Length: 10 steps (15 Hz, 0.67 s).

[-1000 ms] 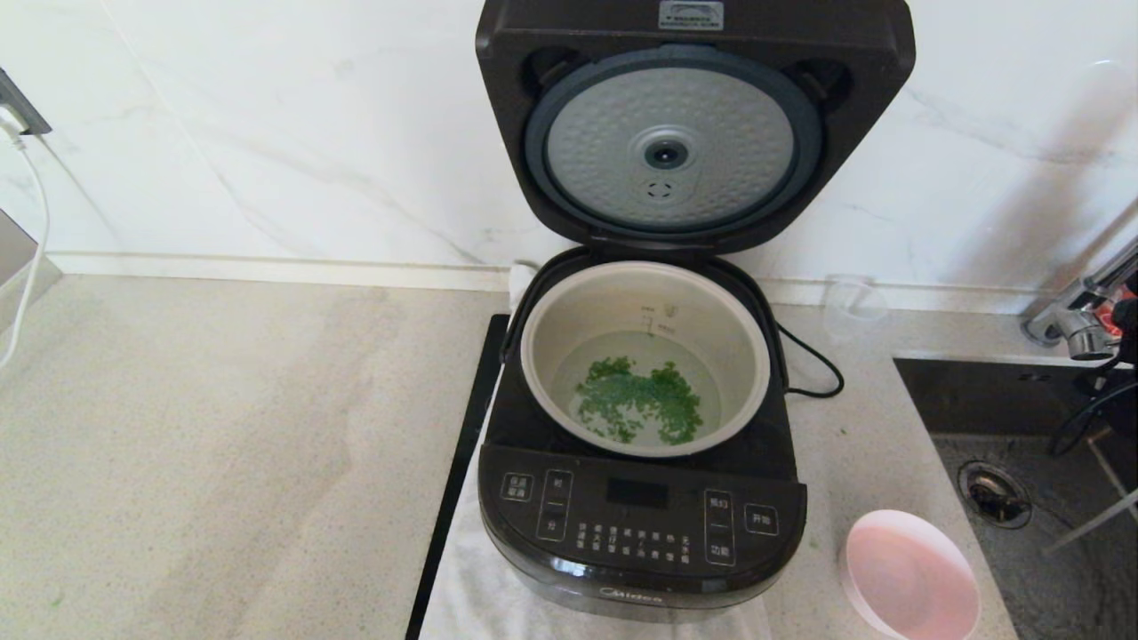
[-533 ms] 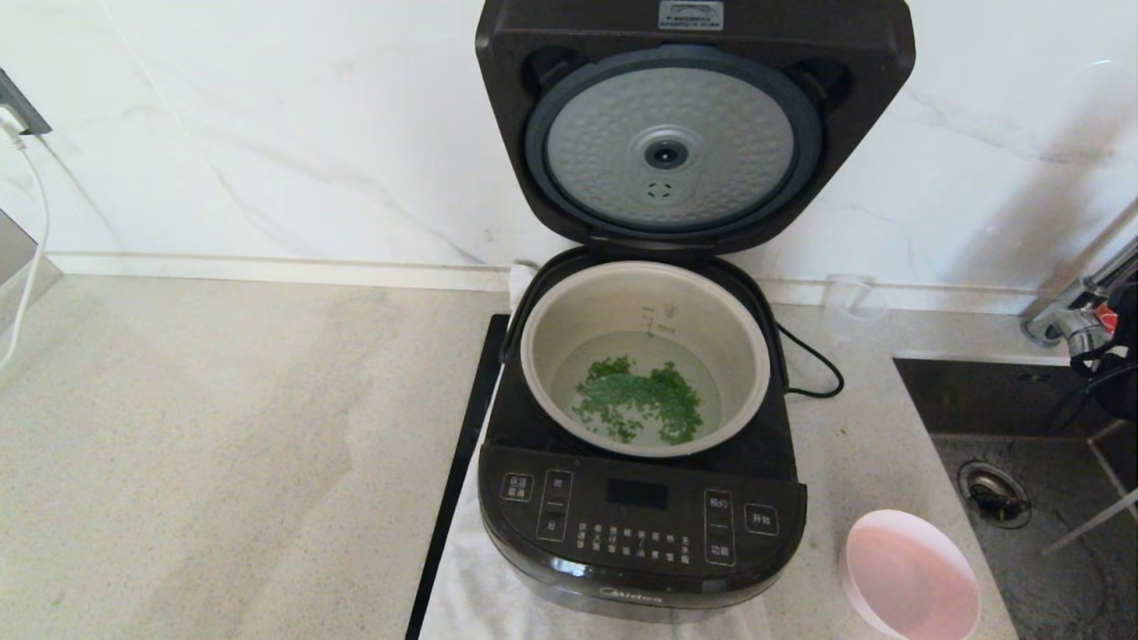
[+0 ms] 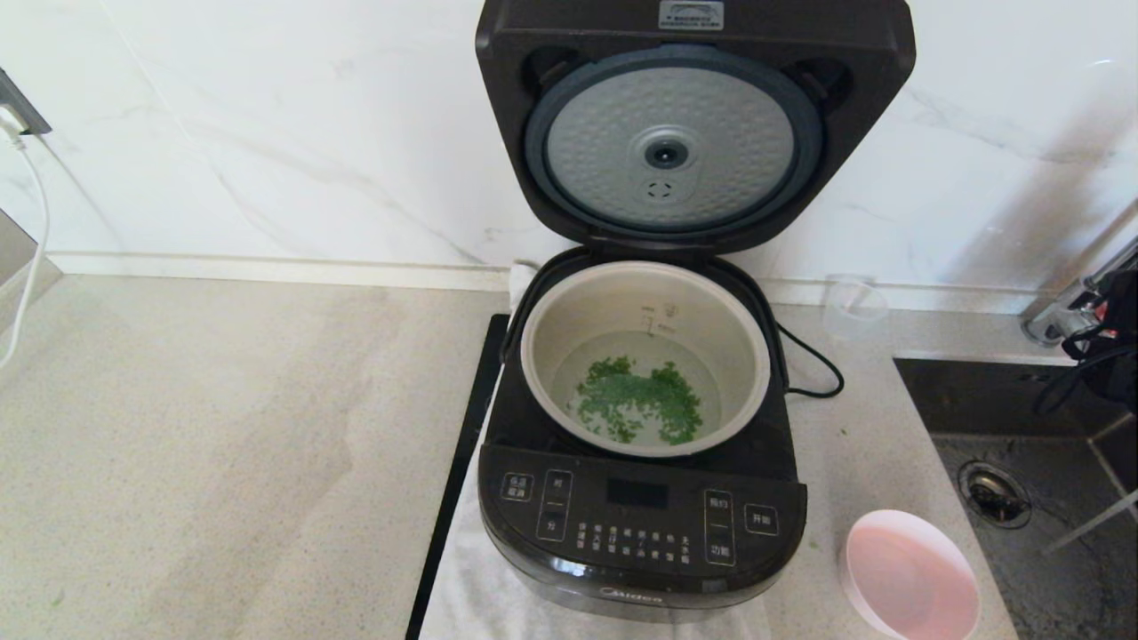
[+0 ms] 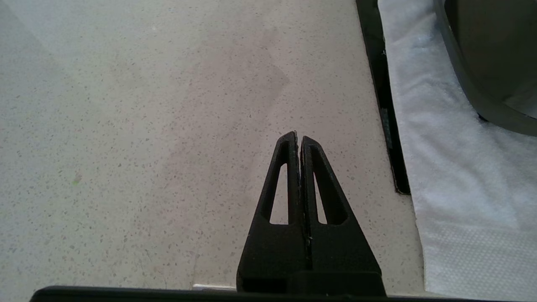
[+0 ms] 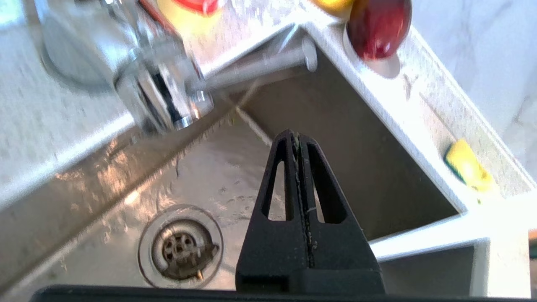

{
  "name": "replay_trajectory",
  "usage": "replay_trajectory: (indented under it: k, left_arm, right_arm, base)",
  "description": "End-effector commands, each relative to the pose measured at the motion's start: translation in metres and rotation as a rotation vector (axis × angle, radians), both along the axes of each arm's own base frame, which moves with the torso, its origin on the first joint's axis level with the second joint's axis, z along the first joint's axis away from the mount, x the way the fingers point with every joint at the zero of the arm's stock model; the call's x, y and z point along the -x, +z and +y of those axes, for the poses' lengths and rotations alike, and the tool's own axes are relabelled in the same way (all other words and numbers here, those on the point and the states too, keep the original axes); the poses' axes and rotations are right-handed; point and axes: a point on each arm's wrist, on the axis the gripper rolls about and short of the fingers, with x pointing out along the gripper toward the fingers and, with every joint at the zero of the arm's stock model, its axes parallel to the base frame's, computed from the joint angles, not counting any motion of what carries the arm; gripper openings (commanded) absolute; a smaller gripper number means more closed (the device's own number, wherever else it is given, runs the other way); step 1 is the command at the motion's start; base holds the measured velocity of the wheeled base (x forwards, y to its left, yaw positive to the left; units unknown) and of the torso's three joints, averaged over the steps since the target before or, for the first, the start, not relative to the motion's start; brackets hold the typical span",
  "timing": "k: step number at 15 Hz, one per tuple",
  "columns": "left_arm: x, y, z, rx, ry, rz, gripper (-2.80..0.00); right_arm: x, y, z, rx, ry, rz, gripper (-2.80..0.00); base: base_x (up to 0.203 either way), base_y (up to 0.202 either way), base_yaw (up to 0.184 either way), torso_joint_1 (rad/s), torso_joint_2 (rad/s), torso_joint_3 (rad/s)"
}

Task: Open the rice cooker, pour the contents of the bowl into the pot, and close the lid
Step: Turn off the tap

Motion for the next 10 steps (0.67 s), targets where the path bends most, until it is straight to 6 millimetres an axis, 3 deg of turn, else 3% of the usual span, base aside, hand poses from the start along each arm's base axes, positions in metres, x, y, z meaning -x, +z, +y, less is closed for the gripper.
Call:
replay_trajectory:
  k: [1, 10]
  left_arm:
    - [0.0, 0.0, 0.0, -0.001, 0.0, 0.001, -2.8]
    - [0.0, 0.0, 0.0, -0.001, 0.0, 0.001, -2.8]
  right_arm:
    - [-0.005, 0.004, -0.003, 0.016, -0.003, -0.015, -2.8]
    - [-0.023, 0.01, -0.015, 0.07, -0.019, -0.023, -2.8]
  base:
    - [0.0, 0.0, 0.0, 0.0, 0.0, 0.0]
    - [0.0, 0.0, 0.0, 0.0, 0.0, 0.0]
